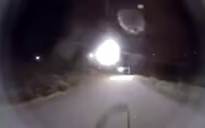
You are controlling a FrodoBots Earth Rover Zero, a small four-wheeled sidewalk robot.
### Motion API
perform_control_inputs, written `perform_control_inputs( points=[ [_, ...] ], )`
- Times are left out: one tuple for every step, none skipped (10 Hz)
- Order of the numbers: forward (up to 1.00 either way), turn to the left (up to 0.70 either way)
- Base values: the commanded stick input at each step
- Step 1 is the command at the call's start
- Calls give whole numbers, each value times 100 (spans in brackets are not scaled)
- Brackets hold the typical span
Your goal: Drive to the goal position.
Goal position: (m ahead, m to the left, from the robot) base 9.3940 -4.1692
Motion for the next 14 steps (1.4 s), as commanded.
perform_control_inputs(
  points=[
    [100, -15],
    [100, -3],
    [100, 0],
    [100, 0],
    [100, 0],
    [100, -17],
    [100, -34],
    [100, -15],
    [100, 0],
    [100, 0],
    [100, -38],
    [100, -31],
    [100, -18],
    [100, 0]
  ],
)
